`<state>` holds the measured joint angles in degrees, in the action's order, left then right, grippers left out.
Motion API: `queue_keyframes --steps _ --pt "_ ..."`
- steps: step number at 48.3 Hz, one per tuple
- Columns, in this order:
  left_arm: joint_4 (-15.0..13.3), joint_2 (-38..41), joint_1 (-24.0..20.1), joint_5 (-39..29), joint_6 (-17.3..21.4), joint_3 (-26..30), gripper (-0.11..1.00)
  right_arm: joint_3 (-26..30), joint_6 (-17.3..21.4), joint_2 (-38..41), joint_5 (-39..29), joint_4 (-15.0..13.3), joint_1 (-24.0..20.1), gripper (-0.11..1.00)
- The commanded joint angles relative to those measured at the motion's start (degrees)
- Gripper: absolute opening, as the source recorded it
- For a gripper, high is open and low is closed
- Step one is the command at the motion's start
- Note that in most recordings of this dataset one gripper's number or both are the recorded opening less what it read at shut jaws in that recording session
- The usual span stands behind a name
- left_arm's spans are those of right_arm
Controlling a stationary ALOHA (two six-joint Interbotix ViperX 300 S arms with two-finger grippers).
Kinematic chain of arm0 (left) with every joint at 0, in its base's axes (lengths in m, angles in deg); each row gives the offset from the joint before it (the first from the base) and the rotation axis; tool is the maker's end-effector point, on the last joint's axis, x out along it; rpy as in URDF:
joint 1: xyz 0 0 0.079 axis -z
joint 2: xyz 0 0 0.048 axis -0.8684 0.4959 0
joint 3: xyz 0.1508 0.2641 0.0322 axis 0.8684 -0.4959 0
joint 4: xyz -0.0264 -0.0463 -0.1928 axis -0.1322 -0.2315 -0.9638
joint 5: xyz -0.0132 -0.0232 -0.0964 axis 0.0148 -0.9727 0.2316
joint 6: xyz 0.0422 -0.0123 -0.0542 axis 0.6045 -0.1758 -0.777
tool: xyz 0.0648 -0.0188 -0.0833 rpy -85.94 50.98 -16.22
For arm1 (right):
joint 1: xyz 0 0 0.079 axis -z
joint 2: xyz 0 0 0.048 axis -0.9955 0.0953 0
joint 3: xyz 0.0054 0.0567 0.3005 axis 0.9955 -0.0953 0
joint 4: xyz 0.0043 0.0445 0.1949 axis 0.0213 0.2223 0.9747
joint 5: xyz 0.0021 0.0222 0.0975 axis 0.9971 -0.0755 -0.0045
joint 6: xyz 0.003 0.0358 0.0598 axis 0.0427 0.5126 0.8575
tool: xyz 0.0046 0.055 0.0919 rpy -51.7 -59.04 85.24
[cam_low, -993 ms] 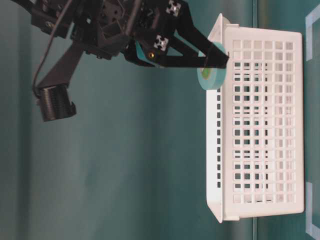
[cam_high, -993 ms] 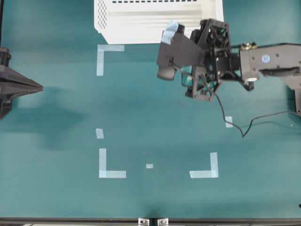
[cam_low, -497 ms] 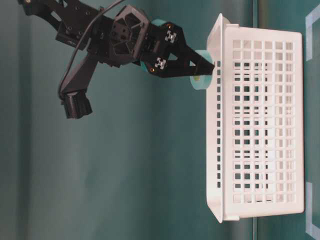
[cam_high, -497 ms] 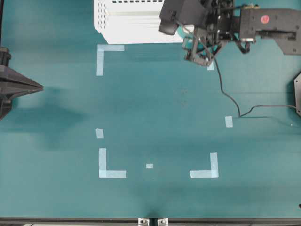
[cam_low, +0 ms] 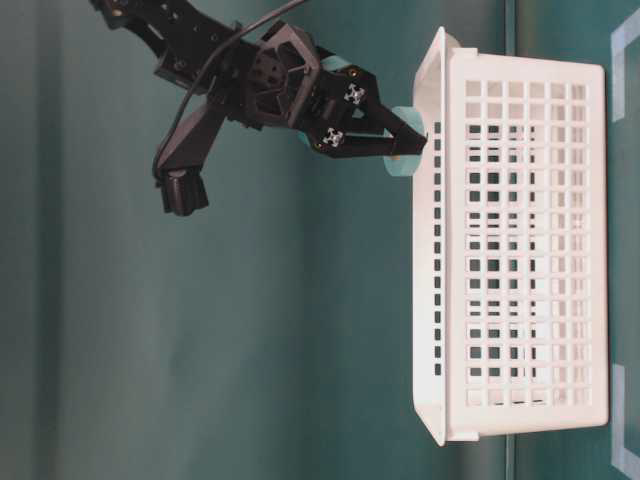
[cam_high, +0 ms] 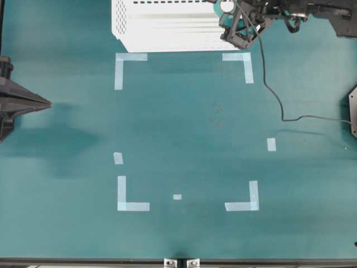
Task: Put the tape into the white basket.
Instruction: 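Lower the tape roll into the basket and open the right gripper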
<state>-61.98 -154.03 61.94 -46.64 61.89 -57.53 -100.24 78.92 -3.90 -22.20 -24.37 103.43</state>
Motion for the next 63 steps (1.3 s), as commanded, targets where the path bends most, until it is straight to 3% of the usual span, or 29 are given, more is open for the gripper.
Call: queue_keyframes --steps 1,54,59,63 --pt "0.0 0.4 0.1 0.5 -0.1 0.7 -0.11 0.2 0.1 -1.7 1.8 -0.2 0.8 0.68" --pt "0.0 0.4 0.1 0.5 -0.1 0.7 -0.11 -3.1 -1.6 -1.7 7.3 -0.3 1.8 0.69" --pt "0.0 0.4 0.1 0.5 -0.1 0.7 -0.11 -3.1 -1.7 -1.7 7.3 -0.3 1.7 0.91" --pt "0.1 0.4 0.1 0.6 -0.1 0.7 -0.11 -3.1 -1.7 -1.8 7.3 -0.3 1.7 0.99"
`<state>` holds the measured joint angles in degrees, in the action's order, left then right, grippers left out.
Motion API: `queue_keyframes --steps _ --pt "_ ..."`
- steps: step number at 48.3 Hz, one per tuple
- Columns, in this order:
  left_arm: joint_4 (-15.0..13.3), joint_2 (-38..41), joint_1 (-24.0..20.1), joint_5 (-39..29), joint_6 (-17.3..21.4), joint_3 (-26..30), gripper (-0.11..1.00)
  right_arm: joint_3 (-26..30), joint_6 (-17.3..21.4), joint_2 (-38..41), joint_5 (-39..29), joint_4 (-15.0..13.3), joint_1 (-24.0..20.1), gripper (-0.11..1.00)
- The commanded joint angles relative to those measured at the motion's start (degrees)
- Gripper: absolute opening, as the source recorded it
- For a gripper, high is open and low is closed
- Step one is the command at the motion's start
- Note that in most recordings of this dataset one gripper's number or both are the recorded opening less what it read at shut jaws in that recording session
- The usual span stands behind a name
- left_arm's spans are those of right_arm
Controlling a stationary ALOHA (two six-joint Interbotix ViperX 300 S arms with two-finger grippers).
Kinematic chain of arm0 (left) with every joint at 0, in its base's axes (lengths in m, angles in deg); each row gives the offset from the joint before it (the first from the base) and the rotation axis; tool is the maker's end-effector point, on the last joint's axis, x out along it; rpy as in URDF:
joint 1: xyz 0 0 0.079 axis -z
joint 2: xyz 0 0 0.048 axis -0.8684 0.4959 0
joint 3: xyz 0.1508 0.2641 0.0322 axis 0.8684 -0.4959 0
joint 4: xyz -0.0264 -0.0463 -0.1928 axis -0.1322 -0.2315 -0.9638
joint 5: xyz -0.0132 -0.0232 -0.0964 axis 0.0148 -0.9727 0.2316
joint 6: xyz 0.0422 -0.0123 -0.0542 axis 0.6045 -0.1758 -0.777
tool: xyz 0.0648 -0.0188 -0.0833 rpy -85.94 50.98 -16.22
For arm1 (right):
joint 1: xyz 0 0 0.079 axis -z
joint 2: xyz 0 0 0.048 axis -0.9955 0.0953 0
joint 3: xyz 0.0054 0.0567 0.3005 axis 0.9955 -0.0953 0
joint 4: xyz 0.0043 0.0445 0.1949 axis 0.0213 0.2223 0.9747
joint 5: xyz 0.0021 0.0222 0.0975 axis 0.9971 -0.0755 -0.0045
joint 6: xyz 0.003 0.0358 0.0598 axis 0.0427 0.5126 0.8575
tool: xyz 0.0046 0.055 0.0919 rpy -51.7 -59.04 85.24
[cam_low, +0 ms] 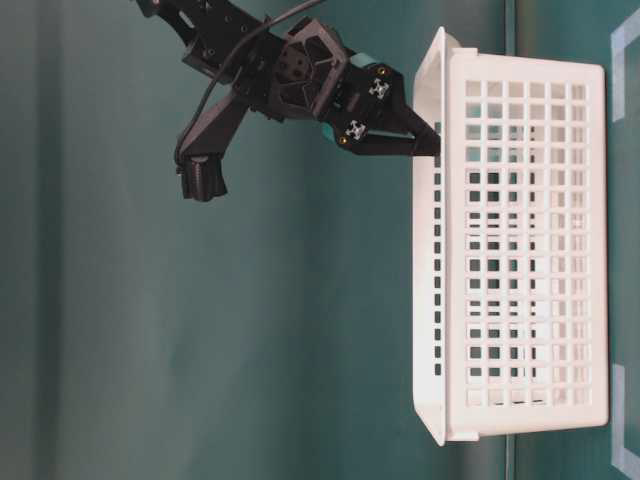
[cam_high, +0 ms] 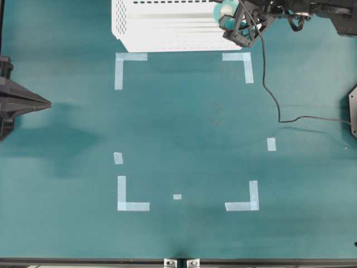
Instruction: Put the tape into the white basket.
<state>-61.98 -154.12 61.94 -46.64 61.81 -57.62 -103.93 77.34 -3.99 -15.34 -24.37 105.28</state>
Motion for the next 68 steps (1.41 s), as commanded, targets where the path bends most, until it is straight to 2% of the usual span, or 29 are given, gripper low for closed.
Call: queue_keyframes --steps 1,5,18,35,43,54,68 --pt "0.0 0.5 0.1 0.5 0.0 0.8 -0.11 0.5 -0.1 -1.8 0.5 -0.3 -0.2 0.99" --pt "0.1 0.5 0.1 0.5 0.0 0.8 -0.11 0.5 -0.1 -2.1 0.4 -0.3 -0.3 0.95" --pt "0.1 0.5 0.1 0.5 0.0 0.8 -0.11 0.5 0.2 -4.4 0.4 -0.3 -2.0 0.95" --pt "0.0 0.5 0.1 0.5 0.0 0.8 -0.11 -1.0 0.2 -7.6 0.7 -0.3 -10.0 0.95" --pt "0.0 0.5 0.1 0.5 0.0 0.8 -0.11 -4.6 1.1 -10.5 3.3 -0.3 -14.9 0.95" --pt "0.0 0.5 0.1 0.5 0.0 0.8 -0.11 -10.5 3.1 -14.8 10.8 -0.2 -20.9 0.95" --pt "0.0 0.5 0.1 0.5 0.0 0.8 -0.11 -17.7 4.8 -20.7 18.3 0.0 -22.5 0.95"
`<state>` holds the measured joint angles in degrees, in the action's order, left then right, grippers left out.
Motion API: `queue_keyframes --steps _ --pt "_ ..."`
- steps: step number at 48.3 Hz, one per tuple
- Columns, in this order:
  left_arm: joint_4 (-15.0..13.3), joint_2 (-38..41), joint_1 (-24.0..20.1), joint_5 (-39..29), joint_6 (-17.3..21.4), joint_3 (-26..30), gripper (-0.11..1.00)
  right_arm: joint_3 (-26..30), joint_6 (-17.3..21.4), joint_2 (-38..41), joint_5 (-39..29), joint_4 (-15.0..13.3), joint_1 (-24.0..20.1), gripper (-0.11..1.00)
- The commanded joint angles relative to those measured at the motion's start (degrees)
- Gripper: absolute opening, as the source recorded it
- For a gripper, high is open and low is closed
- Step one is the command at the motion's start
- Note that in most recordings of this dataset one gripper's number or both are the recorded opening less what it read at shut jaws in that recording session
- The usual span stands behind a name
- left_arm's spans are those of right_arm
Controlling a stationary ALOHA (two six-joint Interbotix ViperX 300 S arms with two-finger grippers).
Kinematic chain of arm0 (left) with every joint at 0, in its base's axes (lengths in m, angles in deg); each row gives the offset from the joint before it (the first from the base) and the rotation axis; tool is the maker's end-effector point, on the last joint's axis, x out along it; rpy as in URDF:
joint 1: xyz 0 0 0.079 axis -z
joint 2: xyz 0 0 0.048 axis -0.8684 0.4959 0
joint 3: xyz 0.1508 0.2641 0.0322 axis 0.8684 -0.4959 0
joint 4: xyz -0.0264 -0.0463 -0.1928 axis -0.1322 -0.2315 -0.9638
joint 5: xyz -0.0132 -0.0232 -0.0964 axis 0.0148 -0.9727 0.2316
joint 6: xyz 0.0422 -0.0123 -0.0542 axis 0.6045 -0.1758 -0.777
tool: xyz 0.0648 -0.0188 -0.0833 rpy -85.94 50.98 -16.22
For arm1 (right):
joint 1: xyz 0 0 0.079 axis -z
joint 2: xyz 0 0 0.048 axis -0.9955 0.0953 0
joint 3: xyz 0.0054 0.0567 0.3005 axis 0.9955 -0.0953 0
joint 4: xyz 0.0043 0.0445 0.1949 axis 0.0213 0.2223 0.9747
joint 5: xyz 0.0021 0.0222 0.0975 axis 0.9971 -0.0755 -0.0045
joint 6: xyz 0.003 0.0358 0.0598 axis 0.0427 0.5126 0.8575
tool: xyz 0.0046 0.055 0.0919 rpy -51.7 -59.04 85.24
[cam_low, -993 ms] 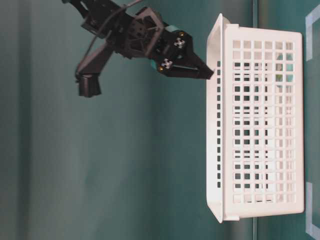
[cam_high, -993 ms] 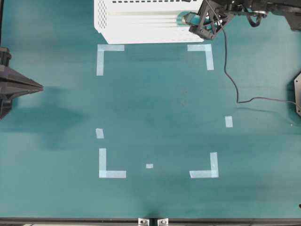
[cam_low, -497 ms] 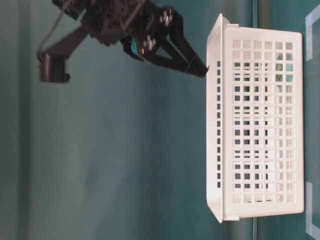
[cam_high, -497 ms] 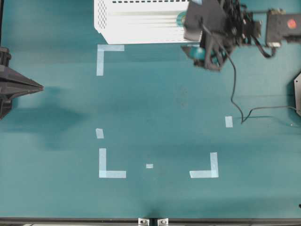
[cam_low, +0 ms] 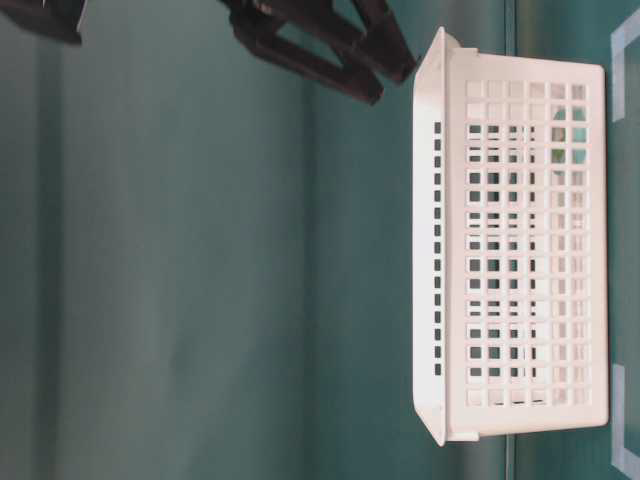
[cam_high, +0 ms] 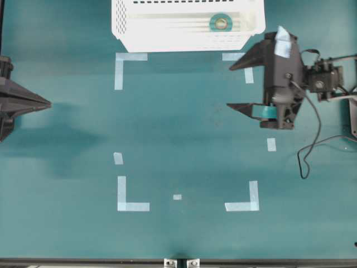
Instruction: Put the tape into the white basket.
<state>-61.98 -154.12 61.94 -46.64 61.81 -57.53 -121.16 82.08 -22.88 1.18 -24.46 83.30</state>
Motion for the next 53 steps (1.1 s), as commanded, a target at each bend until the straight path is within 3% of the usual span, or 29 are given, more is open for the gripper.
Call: queue_keyframes --steps 1,32,53 --pt "0.0 0.5 0.1 0.5 0.0 0.7 -0.11 -0.8 0.1 -2.0 2.2 0.1 -0.6 0.95" --pt "0.0 0.4 0.1 1.0 0.1 0.4 -0.11 -7.5 0.1 -11.5 4.3 0.1 -1.6 0.94" --pt "0.1 0.5 0.1 1.0 0.1 0.4 -0.11 -17.4 0.2 -27.6 4.5 0.1 -1.5 0.94"
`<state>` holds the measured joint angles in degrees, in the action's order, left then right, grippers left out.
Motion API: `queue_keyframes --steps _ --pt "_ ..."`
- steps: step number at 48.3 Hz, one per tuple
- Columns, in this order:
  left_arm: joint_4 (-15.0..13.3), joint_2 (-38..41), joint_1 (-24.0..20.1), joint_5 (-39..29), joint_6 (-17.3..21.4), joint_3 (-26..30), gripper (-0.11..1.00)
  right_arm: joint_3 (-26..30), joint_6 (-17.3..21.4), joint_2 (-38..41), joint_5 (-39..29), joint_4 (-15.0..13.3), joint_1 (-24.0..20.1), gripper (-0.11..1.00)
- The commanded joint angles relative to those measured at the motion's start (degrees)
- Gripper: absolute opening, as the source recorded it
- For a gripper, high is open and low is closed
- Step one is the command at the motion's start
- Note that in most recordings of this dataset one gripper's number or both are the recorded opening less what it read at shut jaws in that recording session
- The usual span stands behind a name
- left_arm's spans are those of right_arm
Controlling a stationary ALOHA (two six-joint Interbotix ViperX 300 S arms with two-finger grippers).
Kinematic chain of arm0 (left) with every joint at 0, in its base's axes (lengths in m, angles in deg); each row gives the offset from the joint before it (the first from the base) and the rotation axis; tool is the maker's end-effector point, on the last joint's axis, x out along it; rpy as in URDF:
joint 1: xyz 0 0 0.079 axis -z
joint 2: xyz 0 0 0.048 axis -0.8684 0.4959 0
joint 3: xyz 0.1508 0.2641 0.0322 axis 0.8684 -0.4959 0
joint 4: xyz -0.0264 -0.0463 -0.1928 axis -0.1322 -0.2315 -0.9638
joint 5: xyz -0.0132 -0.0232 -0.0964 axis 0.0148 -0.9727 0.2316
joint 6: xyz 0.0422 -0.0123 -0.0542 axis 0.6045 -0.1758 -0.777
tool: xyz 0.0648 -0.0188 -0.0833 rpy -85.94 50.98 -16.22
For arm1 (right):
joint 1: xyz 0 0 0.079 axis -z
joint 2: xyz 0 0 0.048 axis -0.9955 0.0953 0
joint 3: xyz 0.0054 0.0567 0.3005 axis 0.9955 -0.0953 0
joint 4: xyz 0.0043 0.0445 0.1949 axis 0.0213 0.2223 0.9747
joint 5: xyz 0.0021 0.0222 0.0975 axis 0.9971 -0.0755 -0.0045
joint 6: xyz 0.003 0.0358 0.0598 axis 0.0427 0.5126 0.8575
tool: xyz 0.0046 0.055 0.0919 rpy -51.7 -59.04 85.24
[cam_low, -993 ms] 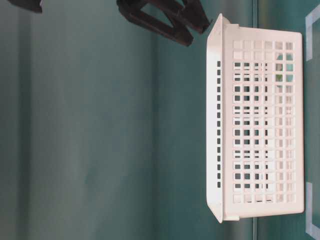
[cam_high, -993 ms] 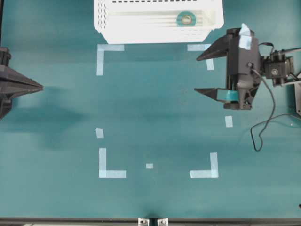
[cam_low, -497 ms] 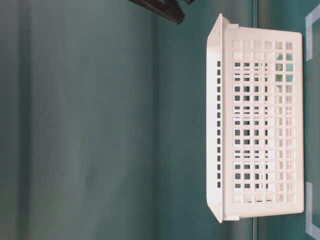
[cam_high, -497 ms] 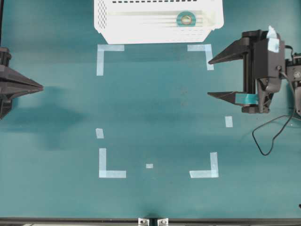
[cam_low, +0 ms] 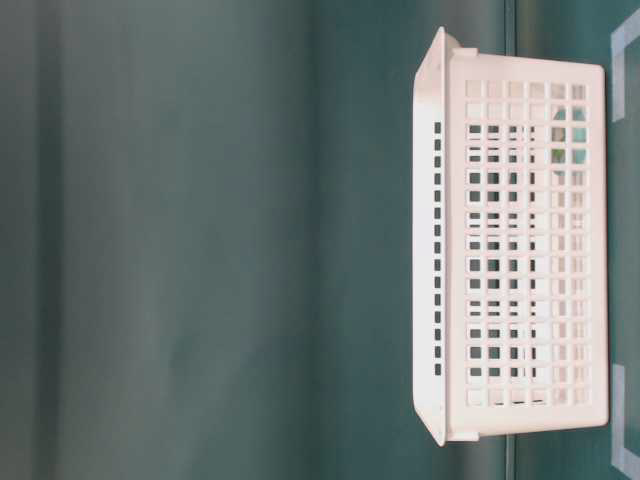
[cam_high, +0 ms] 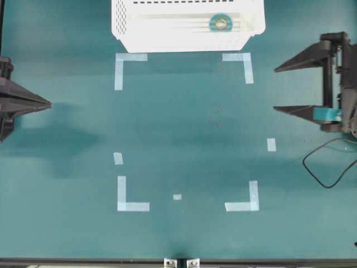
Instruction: Put the tape into the white basket.
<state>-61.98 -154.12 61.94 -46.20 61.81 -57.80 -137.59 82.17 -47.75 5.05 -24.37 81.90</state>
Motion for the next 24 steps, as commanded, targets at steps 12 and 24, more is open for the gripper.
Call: queue_keyframes --steps 12,24 --pt "0.1 0.5 0.1 0.5 0.1 0.7 -0.11 -8.3 0.1 -13.5 4.8 -0.1 -0.2 0.94" --pt "0.1 0.5 0.1 0.5 0.1 0.6 -0.11 -13.7 -0.1 -19.9 6.7 -0.3 -0.2 0.94"
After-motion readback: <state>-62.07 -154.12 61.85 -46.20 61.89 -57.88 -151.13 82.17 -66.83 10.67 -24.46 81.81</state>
